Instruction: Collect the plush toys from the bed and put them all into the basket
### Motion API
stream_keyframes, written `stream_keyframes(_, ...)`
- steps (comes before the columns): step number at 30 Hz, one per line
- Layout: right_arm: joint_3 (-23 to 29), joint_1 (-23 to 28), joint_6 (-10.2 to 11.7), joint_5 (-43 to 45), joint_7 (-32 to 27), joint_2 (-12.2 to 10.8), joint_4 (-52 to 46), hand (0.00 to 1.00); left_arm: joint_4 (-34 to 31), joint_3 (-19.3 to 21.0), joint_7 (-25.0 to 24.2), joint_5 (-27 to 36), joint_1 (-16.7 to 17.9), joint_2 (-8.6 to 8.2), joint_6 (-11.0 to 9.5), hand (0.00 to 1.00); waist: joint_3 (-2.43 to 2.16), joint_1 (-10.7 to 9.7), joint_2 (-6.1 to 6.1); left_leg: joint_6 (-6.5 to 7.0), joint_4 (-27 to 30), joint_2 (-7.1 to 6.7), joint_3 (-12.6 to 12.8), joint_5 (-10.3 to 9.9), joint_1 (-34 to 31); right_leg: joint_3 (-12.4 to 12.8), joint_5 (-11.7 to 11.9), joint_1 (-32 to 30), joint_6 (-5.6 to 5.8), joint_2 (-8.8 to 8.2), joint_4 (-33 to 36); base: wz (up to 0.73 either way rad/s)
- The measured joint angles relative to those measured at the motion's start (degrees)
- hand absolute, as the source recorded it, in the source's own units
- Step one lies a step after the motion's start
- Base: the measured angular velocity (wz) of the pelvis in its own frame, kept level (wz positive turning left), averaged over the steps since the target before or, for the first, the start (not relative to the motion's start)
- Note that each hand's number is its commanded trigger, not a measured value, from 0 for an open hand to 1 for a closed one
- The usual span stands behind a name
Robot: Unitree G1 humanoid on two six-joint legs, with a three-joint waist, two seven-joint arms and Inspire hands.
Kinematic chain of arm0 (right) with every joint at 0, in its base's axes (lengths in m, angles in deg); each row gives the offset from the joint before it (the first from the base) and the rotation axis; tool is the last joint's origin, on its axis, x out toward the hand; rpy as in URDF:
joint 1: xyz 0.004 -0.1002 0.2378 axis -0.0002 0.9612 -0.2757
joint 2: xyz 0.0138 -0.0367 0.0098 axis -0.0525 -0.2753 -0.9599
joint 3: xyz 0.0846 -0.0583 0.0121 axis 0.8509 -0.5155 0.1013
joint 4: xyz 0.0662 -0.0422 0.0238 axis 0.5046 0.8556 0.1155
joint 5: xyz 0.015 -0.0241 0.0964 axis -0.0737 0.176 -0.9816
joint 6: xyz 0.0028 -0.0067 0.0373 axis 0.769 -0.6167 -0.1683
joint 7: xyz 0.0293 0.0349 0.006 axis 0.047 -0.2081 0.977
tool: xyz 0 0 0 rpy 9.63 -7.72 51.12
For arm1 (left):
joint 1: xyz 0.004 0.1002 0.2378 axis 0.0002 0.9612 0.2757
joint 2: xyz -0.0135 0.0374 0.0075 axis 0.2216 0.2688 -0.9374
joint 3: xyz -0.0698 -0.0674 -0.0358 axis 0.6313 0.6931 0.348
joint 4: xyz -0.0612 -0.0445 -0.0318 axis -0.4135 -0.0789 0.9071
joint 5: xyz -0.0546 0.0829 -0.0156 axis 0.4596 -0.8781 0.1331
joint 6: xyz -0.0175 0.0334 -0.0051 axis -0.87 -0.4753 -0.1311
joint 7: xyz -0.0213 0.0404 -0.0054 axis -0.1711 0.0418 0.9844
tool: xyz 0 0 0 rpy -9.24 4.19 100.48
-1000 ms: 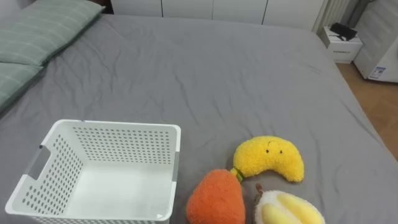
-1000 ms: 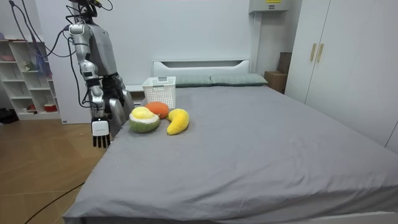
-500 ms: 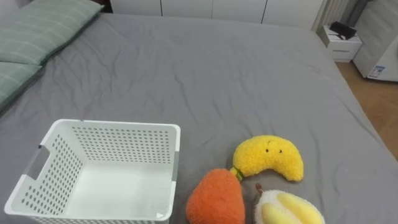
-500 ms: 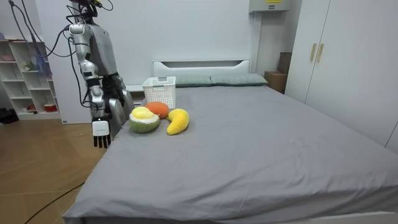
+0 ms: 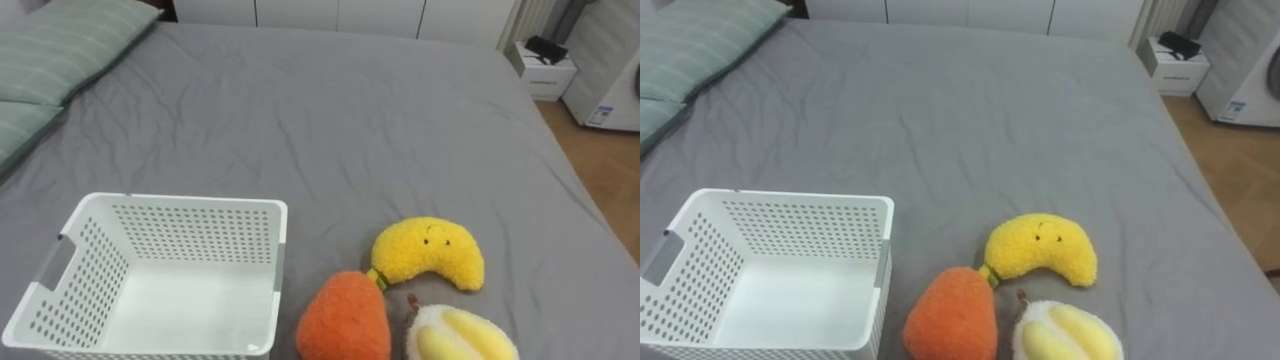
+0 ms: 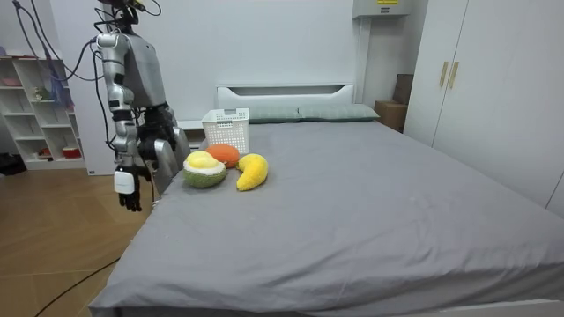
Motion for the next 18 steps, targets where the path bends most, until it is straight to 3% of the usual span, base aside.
stream_keyframes(5, 8.2, -1.1, 0.8, -5.4, -2.8, 4.5, -2.0, 0.0, -0.1, 1.8, 0.0, 0.0, -0.1, 2.45, -0.6, 0.0, 0.08, -0.9, -1.07, -0.01, -0.2, 0.3, 1.4, 0.0, 0.4, 1.2, 0.1, -0.2, -0.04, 0.28, -0.5, -0.13)
stream_keyframes(11, 10.5, -4.0, 2.3, -8.1, -9.1, 7.8, -8.8, 0.0, -0.3, 2.2, 0.3, 0.0, -2.0, 4.83, -1.7, 0.0, 0.08, -1.3, -1.7, -0.17, -0.2, 0.59, 1.9, 0.1, 0.0, 1.5, 0.4, -1.0, -0.22, 0.6, -0.3, -0.05)
stream_keyframes(15, 10.5, -4.3, 3.5, -6.1, -12.9, 7.8, -25.0, 0.0, -1.6, 2.0, 1.4, 0.0, -1.8, 4.76, -2.8, 0.0, 0.11, -1.4, -1.57, -0.3, -0.3, 0.91, 2.6, 0.1, -0.7, 1.6, 0.6, -2.0, -0.34, 0.8, -0.1, -0.06)
stream_keyframes(18, 9.8, -4.3, 5.0, -6.3, -14.1, 7.7, -38.8, 0.0, -1.7, 1.1, 2.2, 0.0, -1.0, 4.65, -3.7, 0.0, -0.32, -1.3, -1.07, -0.36, -0.1, 1.09, 3.2, 0.2, -1.4, 1.4, 0.6, -3.2, -0.39, 0.83, 0.4, -0.05)
